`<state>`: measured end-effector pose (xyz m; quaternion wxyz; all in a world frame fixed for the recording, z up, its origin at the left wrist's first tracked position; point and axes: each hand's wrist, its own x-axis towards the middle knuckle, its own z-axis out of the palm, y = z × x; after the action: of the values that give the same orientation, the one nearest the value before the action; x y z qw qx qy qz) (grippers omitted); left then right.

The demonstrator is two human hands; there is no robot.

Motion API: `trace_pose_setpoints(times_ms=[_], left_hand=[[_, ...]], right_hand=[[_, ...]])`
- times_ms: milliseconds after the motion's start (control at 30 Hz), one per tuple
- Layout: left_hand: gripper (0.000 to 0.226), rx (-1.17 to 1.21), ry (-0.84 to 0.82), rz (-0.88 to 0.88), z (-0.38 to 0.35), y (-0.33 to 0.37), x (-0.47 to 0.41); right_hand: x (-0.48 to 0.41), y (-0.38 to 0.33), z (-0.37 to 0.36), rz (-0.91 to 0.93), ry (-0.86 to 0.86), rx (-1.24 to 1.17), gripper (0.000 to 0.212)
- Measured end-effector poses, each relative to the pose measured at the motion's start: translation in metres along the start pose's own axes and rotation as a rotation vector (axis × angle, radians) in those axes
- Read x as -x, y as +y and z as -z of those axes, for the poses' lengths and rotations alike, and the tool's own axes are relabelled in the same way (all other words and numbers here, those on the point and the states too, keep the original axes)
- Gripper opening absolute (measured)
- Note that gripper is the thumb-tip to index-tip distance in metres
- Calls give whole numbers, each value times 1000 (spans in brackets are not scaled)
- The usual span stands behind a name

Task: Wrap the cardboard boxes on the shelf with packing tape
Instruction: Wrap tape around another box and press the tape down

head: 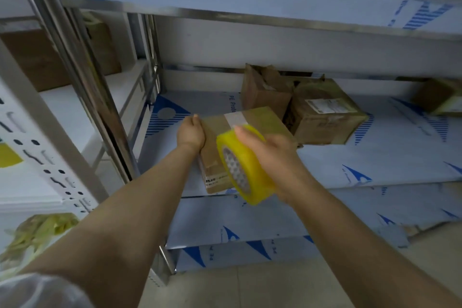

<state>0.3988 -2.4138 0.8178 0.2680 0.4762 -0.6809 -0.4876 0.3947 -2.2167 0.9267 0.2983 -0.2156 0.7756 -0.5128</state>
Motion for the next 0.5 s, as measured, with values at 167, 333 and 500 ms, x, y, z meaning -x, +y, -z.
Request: trace_pose_setpoints(times_ms=[167,333,500], left_hand=[[43,-68,-25,-21,-14,1,-1],[44,-141,-37,-48,-15,-3,-2],[40,-435,-64,5,-10,21,-16]], right_hand=[[19,50,8,-32,23,53,40],[13,96,-9,-92,2,38,42],[6,109,-20,-121,13,-79,49]])
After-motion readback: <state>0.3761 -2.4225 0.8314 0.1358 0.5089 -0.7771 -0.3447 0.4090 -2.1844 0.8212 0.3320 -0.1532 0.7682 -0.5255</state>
